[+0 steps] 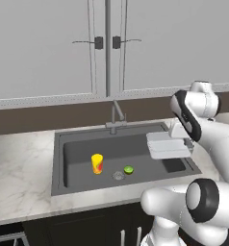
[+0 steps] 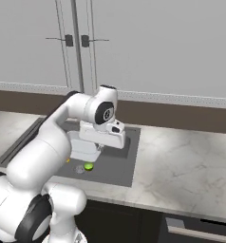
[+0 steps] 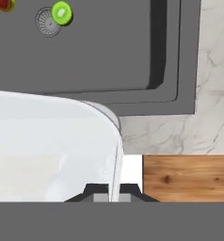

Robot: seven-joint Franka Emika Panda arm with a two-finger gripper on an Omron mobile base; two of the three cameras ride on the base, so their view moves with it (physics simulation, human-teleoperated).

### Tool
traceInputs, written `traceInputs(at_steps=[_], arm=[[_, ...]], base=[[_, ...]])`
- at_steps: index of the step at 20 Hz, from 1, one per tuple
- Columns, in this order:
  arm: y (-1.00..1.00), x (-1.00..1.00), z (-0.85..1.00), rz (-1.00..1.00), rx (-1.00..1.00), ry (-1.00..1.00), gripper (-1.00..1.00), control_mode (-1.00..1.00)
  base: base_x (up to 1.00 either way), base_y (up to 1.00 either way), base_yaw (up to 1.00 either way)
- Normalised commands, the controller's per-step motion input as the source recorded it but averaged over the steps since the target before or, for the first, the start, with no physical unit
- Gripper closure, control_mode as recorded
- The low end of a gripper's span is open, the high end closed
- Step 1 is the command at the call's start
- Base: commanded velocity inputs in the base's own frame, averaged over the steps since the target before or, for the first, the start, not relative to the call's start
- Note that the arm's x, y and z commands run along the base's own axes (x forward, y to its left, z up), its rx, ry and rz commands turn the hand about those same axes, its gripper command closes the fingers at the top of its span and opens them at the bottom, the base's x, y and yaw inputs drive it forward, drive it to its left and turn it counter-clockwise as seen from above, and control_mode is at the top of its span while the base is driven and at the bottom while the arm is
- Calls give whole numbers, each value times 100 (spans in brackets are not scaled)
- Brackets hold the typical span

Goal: Pick the cup and tupperware and place them in the sink. Then turn on the water.

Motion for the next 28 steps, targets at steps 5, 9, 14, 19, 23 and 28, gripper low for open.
traceInputs(at_steps=[5, 9, 14, 19, 23, 28], arm=[[0, 12, -23, 0, 0, 0, 100, -100], [0, 29, -20, 0, 0, 0, 100, -100], [9, 39, -24, 0, 0, 0, 100, -100], [15, 42, -25, 0, 0, 0, 100, -100], [13, 43, -25, 0, 0, 0, 100, -100], [0, 34, -25, 0, 0, 0, 100, -100]], base=[[0, 0, 0], [0, 0, 0], [0, 0, 0], [0, 0, 0], [0, 0, 0], [0, 0, 0]])
